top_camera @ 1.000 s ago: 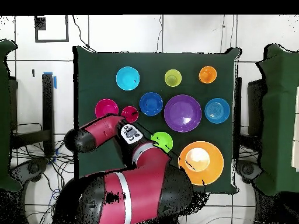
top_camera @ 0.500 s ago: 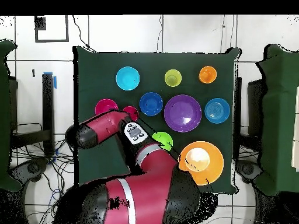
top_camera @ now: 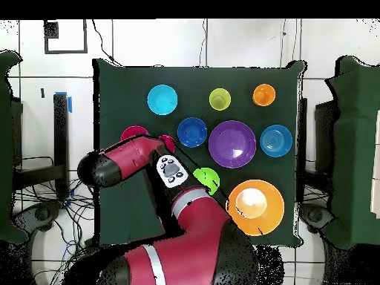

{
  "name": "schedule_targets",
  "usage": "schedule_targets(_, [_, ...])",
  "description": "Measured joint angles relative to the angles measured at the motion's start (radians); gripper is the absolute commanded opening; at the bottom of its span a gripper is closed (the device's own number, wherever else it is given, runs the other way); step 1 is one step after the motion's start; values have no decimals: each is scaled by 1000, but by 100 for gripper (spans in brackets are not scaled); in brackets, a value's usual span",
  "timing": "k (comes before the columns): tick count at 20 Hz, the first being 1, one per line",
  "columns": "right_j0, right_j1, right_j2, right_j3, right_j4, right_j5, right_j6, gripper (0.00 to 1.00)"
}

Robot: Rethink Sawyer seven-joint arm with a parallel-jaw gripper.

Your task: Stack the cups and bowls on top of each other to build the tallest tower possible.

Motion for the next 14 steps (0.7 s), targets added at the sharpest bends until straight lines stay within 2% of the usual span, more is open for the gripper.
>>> schedule_targets(6, [0, -22, 0, 5, 15, 5, 0, 100])
schedule_targets(14, [-1, -5, 2, 4, 29, 22, 0, 100])
